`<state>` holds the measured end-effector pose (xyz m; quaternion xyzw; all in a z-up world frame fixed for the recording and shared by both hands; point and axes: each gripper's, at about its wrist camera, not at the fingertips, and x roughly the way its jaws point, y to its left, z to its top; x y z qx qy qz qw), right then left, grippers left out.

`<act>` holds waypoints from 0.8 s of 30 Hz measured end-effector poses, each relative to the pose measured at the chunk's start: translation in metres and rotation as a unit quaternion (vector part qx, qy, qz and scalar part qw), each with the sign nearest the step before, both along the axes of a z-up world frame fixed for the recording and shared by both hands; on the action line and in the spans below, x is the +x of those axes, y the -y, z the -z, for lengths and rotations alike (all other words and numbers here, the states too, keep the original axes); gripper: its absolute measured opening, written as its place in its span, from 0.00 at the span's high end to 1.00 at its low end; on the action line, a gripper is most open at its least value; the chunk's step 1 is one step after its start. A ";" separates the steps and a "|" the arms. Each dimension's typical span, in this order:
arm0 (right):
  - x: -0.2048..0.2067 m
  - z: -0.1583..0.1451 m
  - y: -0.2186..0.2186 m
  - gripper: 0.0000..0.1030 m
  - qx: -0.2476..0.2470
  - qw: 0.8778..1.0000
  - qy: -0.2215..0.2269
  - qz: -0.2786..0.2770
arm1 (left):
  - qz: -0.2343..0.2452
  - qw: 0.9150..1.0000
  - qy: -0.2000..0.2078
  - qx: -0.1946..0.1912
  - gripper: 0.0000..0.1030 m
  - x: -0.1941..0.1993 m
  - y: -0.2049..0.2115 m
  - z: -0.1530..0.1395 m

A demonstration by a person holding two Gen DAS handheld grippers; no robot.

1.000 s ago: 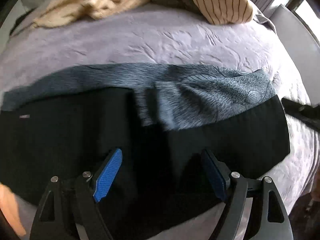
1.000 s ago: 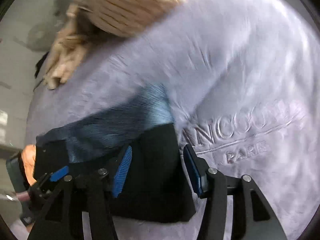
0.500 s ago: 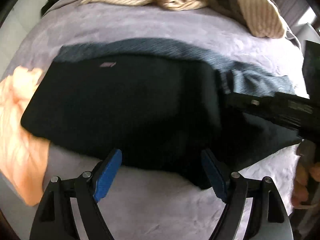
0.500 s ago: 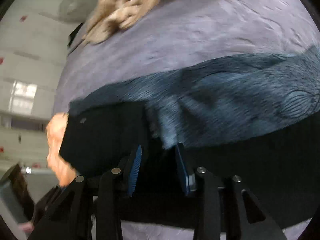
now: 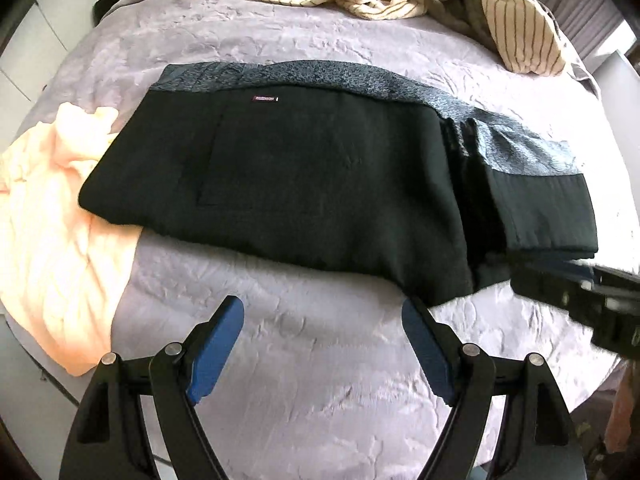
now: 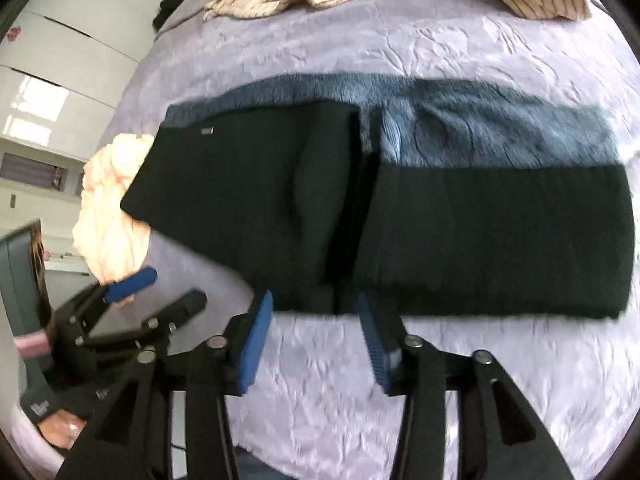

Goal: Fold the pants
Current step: 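Open the right gripper and withdraw both grippers from the pants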

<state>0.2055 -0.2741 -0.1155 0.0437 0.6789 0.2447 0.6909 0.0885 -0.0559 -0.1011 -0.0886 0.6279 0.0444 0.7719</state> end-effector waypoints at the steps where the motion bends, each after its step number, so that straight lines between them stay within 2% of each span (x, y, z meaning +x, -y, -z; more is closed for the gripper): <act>1: -0.004 0.000 0.000 0.47 -0.002 1.000 -0.002 0.001 | 0.000 1.000 0.001 0.000 0.20 0.000 0.000 -0.003; 9: -0.040 -0.010 0.009 0.38 -0.018 0.999 -0.022 0.023 | 0.018 1.000 -0.005 0.013 0.20 -0.015 0.001 -0.015; 16: -0.049 -0.019 -0.005 0.33 -0.034 0.999 -0.014 0.010 | 0.026 0.999 -0.002 0.021 0.19 -0.027 -0.003 -0.021; 17: -0.047 -0.021 -0.007 0.32 -0.035 0.999 -0.011 0.010 | 0.025 0.999 -0.001 0.021 0.07 -0.028 -0.005 -0.022; 18: -0.046 -0.023 -0.008 0.31 -0.037 0.999 -0.008 0.012 | 0.023 1.000 0.000 0.021 0.00 -0.028 -0.006 -0.023; 21: -0.044 -0.026 -0.012 0.24 -0.043 0.999 -0.002 0.013 | 0.022 0.999 0.009 0.023 0.00 -0.028 -0.011 -0.027; 24: -0.043 -0.030 -0.017 0.22 -0.050 0.999 0.005 0.011 | 0.019 1.000 0.010 0.022 0.00 -0.026 -0.015 -0.028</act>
